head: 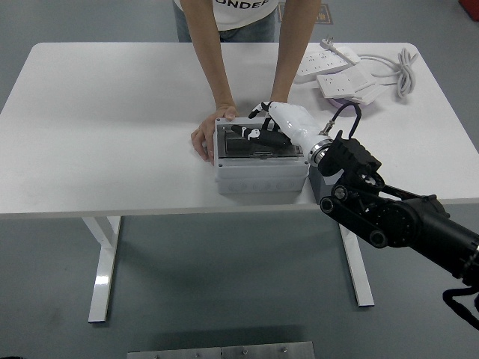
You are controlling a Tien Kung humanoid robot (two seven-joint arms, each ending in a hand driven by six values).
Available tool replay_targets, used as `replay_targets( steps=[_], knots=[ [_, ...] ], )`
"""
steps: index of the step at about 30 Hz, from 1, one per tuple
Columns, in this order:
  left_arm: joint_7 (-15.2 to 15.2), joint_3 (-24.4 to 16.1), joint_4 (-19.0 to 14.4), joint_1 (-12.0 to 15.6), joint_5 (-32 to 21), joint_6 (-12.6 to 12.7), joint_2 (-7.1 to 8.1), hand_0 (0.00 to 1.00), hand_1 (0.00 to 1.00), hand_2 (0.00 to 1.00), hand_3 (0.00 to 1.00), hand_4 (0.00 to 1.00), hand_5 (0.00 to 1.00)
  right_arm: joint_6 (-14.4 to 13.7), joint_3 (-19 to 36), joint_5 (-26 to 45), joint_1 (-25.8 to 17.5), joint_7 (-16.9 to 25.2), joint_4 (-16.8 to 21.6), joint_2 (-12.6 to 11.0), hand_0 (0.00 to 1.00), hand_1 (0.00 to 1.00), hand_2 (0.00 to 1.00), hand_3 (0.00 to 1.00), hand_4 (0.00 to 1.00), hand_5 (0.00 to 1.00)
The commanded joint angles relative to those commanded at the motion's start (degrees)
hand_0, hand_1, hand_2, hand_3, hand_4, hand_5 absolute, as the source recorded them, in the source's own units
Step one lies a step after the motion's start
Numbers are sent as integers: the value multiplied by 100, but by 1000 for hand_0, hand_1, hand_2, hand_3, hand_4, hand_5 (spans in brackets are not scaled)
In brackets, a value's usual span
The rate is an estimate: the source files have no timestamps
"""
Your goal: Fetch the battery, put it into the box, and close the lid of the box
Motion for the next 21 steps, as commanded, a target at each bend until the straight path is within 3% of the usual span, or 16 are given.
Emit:
replay_targets(
  steps=[9, 15, 21],
  knots=[
    [-1, 19, 3, 2, -32, 10, -3, 864, 895, 834, 788, 841, 492, -1, 250, -45, -40, -8, 89, -104, 460, 367, 454, 697, 918, 998],
    [-12, 50, 3, 26, -92, 35, -6, 864, 895, 833, 787, 841, 492, 9, 819, -81, -228, 57, 412, -383, 458, 363, 443, 697, 918, 998],
    [-39, 114, 1, 62, -206, 76, -26, 864, 895, 833, 790, 842, 492, -54, 1645, 96, -730, 420, 1036, -784, 445, 360, 439, 696, 918, 998]
  ],
)
